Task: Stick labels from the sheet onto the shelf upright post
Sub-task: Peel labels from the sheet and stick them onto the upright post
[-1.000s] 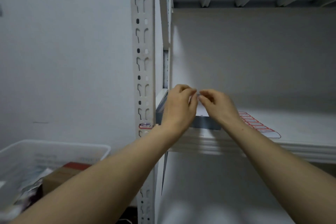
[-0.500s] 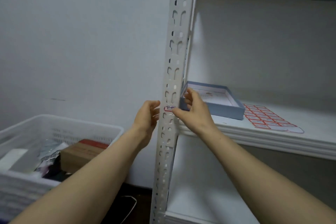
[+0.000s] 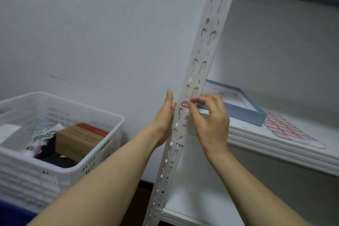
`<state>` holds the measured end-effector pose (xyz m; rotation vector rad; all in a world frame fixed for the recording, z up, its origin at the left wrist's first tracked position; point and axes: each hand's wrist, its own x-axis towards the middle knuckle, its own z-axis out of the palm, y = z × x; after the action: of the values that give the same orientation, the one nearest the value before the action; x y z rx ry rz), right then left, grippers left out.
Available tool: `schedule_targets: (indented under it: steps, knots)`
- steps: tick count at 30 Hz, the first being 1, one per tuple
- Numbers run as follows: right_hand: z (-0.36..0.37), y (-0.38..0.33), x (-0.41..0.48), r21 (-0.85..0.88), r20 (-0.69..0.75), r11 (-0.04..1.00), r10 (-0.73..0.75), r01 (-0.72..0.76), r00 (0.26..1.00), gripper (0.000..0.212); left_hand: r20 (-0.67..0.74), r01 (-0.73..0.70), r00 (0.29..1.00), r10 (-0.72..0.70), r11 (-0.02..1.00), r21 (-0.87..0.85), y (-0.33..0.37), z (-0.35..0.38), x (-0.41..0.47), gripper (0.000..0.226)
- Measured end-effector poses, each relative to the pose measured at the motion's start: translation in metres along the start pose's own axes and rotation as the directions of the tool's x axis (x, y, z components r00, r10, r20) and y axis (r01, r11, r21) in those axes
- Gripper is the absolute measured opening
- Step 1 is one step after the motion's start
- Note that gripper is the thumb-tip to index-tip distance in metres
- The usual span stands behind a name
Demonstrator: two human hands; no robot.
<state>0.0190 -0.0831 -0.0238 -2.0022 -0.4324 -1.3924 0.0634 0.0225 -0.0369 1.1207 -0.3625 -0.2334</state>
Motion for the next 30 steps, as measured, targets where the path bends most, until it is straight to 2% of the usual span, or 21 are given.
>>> schedule_targets:
  steps: [2, 4, 9, 14, 16, 19, 30]
  knots:
    - [0.002, 0.011, -0.006, -0.080, 0.033, 0.984, -0.159, 0.161, 0.987, 0.017, 0.001, -0.004, 1.000, 0.004, 1.000, -0.017, -0.002, -0.001, 0.000, 0.077]
    - [0.006, 0.016, -0.006, -0.140, 0.035, 0.958, -0.248, 0.250, 0.968, 0.015, -0.019, -0.019, 1.000, 0.019, 1.000, -0.018, -0.004, -0.003, 0.001, 0.073]
    - [0.013, 0.021, 0.003, -0.326, 0.039, 0.881, -0.350, 0.343, 0.936, 0.018, -0.009, -0.021, 1.000, 0.021, 1.000, -0.016, -0.005, -0.003, 0.000, 0.071]
    - [0.014, 0.021, 0.009, -0.408, 0.023, 0.781, -0.509, 0.473, 0.860, 0.007, 0.032, -0.020, 0.999, 0.020, 1.000, -0.009, -0.005, -0.003, -0.002, 0.071]
    - [0.014, 0.021, 0.011, -0.444, 0.041, 0.726, -0.570, 0.526, 0.821, 0.009, 0.034, -0.025, 0.999, 0.026, 1.000, -0.006, -0.005, -0.003, -0.003, 0.070]
    - [0.014, 0.021, 0.013, -0.450, 0.070, 0.685, -0.613, 0.574, 0.787, 0.013, 0.026, -0.017, 0.999, 0.018, 0.999, -0.030, -0.007, -0.004, -0.002, 0.069]
    - [0.015, 0.022, 0.011, -0.411, 0.081, 0.697, -0.614, 0.587, 0.785, 0.014, 0.037, 0.007, 0.999, -0.003, 0.994, -0.105, -0.006, 0.000, -0.005, 0.062]
